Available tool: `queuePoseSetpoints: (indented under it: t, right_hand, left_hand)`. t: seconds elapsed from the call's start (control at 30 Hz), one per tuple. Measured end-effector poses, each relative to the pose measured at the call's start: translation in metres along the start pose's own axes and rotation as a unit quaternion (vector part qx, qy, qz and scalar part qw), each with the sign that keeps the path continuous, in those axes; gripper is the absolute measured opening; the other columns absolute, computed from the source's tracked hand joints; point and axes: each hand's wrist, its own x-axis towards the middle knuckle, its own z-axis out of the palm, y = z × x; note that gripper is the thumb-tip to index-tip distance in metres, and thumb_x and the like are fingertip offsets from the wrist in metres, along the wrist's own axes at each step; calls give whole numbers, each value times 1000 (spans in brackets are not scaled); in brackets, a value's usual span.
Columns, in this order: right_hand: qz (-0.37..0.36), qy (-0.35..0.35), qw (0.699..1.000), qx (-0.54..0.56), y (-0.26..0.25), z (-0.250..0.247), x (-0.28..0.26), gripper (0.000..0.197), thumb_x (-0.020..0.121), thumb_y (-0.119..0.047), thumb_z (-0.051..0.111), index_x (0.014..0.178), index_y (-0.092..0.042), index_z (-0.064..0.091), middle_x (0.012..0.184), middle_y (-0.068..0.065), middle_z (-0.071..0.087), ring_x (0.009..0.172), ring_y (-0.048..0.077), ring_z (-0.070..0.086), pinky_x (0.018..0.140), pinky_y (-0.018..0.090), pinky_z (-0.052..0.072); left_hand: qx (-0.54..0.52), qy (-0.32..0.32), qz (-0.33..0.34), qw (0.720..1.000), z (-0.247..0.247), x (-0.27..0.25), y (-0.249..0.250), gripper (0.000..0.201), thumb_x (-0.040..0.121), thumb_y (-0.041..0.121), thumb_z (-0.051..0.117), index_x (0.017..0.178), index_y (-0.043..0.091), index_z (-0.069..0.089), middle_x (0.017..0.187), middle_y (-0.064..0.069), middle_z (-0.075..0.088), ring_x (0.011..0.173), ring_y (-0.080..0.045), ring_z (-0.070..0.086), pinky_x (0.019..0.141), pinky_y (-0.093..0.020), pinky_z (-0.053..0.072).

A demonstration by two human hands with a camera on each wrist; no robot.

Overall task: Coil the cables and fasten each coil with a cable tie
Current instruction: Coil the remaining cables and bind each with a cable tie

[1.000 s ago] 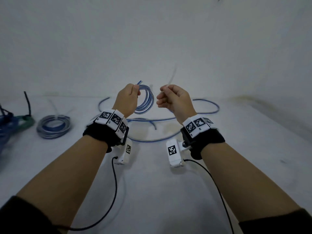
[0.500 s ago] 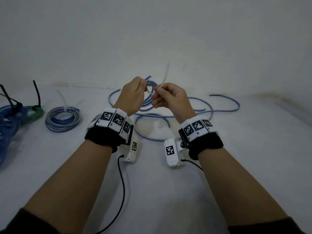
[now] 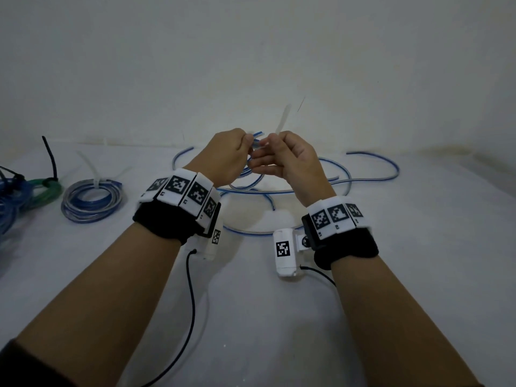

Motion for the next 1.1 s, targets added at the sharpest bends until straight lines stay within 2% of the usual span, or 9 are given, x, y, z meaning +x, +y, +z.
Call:
queuePoseSetpoints:
  t: [0.13,0.23,0.4,0.5,0.57,0.7,0.8,0.97,1.1]
  right_hand:
    - [-10,-8,1000,0,-2,-4,-2,20,99,-16,43,96,0,56,83,16,67,74,23,69,70,29,58]
    - [-16,-16,1000,-11,-4,-8,-2,21,99,-16,43,98,1,56,81,16,67,73,24,69,69,29,58]
    - [-33,-9,999,-42,-7,-11,-1,18,97,-12,47,90,-2,61,72,11,63,61,20,64,61,29,56]
    - [-63,42,994,-74,-9,-15,1,11,92,-8,56,88,-4,66,69,6,59,56,14,55,59,29,51]
    - [-65,62,995,-54,-12,-15,1,6,88,-2,58,87,-5,64,69,7,60,56,11,57,58,25,50]
    - [-41,64,997,0,-18,-12,1,15,96,-11,49,84,-6,58,67,7,61,50,12,55,50,23,47]
    - [-29,82,996,-12,-17,-11,1,22,97,-13,47,79,-5,56,59,3,57,44,10,47,45,21,40]
    - [5,70,989,128,-25,-15,3,31,101,-19,37,86,-1,58,75,11,59,60,17,62,63,26,56]
    - [-22,63,995,68,-21,-14,1,18,97,-11,45,85,-5,56,76,9,59,61,15,62,64,25,55]
  left_hand:
    - [-12,-9,-11,1000,-1,4,3,37,102,22,28,104,0,57,91,-5,53,85,-17,46,69,-22,29]
    - [-66,-13,-21,997,-2,7,6,33,101,20,30,101,2,58,88,-3,56,74,-12,46,59,-17,32]
    - [-187,-27,-63,980,-1,9,12,19,99,17,37,87,14,51,86,3,55,71,-6,45,71,-23,37]
    - [-163,-49,-68,983,1,7,14,21,99,18,37,80,20,45,87,4,57,69,-5,44,65,-20,36]
    - [-136,-55,-64,987,3,6,15,14,99,18,37,88,14,46,90,2,58,71,-10,47,61,-20,35]
    - [-105,-33,-46,993,8,3,14,10,99,17,38,96,9,45,94,-2,57,86,-20,49,65,-15,36]
    - [-116,-5,-29,993,9,3,16,9,98,17,40,92,11,43,90,-6,57,77,-18,49,64,-15,36]
    - [-133,10,-30,991,6,7,19,10,97,13,40,88,13,42,82,8,56,67,-6,46,55,-7,33]
    - [-164,27,-29,986,6,7,22,12,98,12,37,87,11,41,73,15,50,54,4,44,49,-10,33]
